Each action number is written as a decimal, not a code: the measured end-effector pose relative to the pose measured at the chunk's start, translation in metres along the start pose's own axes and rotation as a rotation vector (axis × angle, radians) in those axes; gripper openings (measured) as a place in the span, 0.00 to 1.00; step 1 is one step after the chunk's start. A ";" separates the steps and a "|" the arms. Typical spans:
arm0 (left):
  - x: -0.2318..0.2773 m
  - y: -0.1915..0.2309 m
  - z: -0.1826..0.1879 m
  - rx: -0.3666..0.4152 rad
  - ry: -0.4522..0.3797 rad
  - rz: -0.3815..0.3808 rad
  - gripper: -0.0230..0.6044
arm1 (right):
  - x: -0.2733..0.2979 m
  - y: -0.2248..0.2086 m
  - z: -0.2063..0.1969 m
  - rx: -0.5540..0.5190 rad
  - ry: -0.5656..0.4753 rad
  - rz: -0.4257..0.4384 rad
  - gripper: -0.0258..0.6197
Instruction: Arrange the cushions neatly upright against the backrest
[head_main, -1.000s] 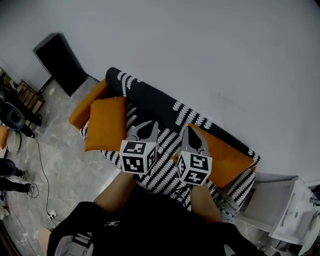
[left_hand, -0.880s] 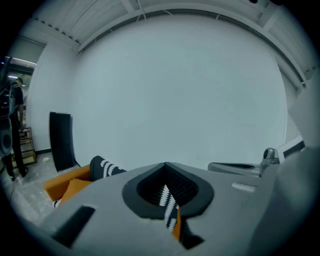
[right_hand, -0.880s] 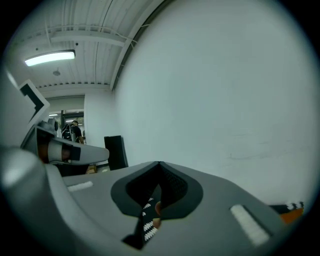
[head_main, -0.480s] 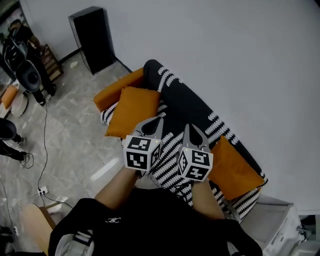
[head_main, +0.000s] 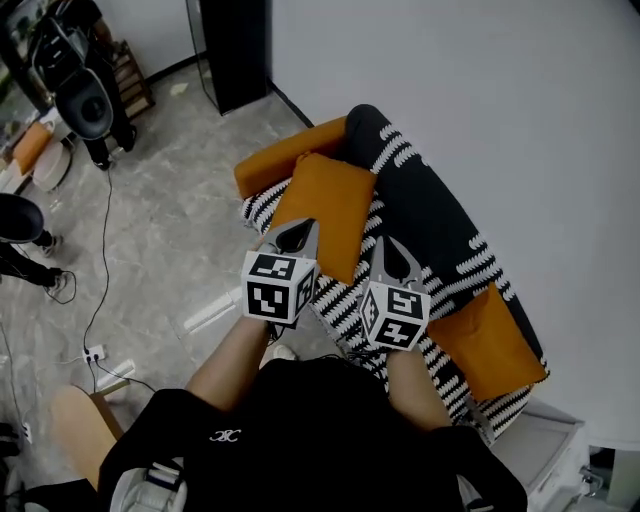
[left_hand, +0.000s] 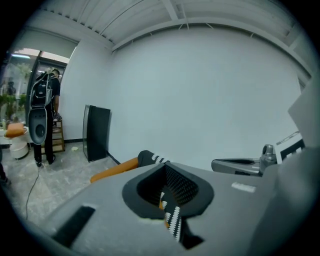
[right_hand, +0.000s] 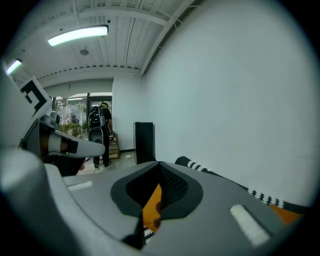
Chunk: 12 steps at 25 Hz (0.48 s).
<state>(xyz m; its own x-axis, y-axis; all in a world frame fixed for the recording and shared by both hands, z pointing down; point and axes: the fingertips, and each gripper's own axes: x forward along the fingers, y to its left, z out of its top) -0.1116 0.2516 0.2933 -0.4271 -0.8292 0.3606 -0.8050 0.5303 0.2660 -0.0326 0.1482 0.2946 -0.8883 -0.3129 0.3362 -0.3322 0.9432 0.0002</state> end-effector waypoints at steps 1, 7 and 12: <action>-0.003 0.009 -0.002 -0.002 0.005 0.010 0.05 | 0.005 0.007 -0.001 -0.005 0.008 0.003 0.05; -0.005 0.049 -0.010 -0.034 0.030 0.043 0.05 | 0.034 0.031 -0.006 -0.015 0.038 0.026 0.05; 0.009 0.075 -0.013 -0.013 0.067 0.058 0.05 | 0.070 0.033 -0.012 0.022 0.058 0.022 0.05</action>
<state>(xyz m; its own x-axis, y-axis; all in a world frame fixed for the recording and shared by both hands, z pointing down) -0.1704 0.2863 0.3281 -0.4442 -0.7835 0.4346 -0.7740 0.5799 0.2542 -0.1017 0.1586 0.3299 -0.8757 -0.2848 0.3899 -0.3204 0.9469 -0.0281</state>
